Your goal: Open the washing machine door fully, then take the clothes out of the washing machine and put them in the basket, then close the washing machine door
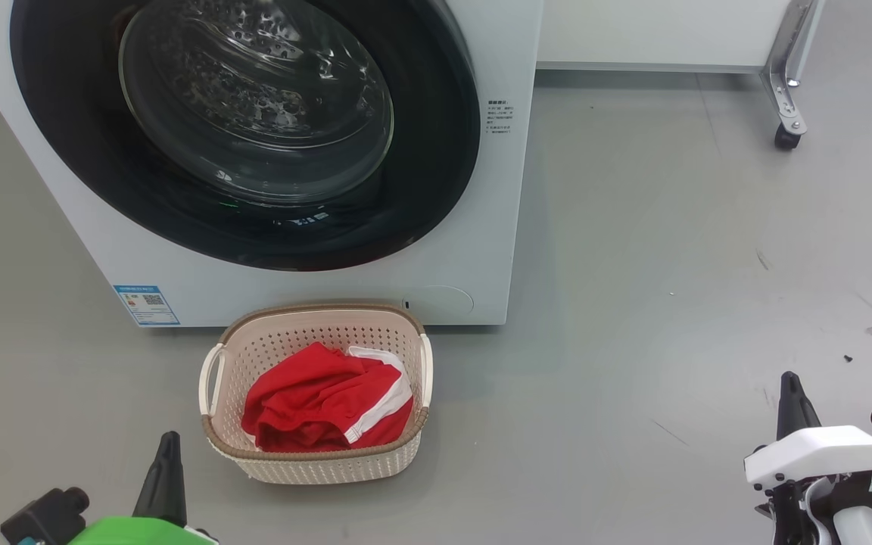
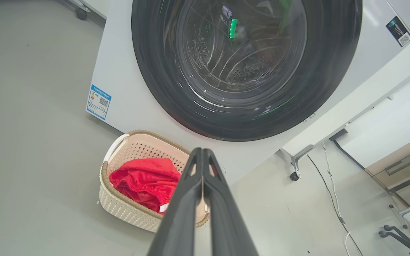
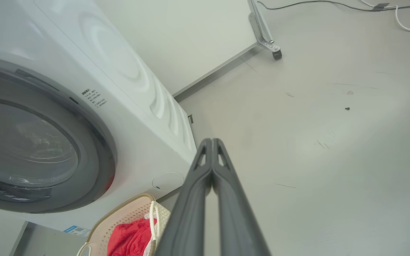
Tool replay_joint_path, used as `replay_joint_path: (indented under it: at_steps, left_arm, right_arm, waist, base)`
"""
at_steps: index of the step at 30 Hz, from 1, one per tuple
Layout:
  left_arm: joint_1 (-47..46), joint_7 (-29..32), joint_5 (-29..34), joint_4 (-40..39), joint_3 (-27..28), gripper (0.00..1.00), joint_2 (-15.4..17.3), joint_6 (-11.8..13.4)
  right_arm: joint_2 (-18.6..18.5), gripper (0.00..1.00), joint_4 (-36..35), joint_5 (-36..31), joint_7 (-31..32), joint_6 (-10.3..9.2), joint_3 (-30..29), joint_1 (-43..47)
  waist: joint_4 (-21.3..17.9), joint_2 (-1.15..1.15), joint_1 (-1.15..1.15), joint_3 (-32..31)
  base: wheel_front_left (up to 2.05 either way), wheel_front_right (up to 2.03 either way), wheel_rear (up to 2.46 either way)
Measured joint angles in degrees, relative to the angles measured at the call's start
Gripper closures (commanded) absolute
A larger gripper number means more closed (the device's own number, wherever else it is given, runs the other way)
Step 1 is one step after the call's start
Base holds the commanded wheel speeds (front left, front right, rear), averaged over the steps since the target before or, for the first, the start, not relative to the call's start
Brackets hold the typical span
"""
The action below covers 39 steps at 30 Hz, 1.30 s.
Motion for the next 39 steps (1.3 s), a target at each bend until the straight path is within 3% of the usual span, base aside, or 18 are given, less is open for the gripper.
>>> replay_joint_path:
  at_steps: [39]
  left_arm:
    - [-3.3,6.53,-19.96,0.62,4.1,1.0,-0.3,-0.04]
  right_arm:
    - [1.04,1.0,-1.18,23.12,6.05,2.57,-3.58,-0.81]
  waist:
    - [-0.59,0.0,0.0,0.19]
  base:
    - [0.0,0.0,0.0]
